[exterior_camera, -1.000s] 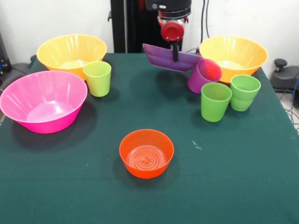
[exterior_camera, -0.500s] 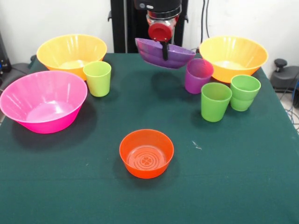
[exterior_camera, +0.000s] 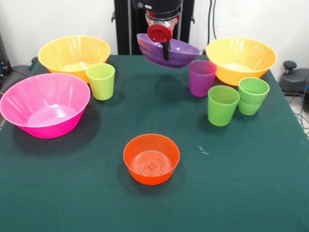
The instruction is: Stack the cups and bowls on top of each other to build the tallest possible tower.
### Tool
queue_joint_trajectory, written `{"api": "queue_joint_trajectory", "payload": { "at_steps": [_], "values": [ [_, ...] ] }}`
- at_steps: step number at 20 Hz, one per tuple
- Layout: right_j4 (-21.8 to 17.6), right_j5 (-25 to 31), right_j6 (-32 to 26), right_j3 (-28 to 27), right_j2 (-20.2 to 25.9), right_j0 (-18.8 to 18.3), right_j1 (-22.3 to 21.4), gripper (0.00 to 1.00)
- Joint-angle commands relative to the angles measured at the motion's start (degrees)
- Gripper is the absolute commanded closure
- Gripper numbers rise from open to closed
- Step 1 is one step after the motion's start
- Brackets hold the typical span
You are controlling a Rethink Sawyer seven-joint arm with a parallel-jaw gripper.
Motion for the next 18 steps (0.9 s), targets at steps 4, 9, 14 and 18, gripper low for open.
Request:
{"api": "queue_joint_trajectory", "payload": {
  "at_steps": [4, 9, 14, 18],
  "values": [
    [3.02, 5.22, 15.38, -4.48, 0.48, 3.29, 1.84, 1.0],
    [3.96, 3.3, 16.84, -5.88, 0.15, 5.26, 3.88, 1.0],
    [6.52, 8.23, 18.43, -8.68, -0.83, 7.46, 5.1, 1.0],
    [6.62, 14.02, 20.86, -12.74, -4.72, 10.02, 5.61, 1.0]
  ]
}}
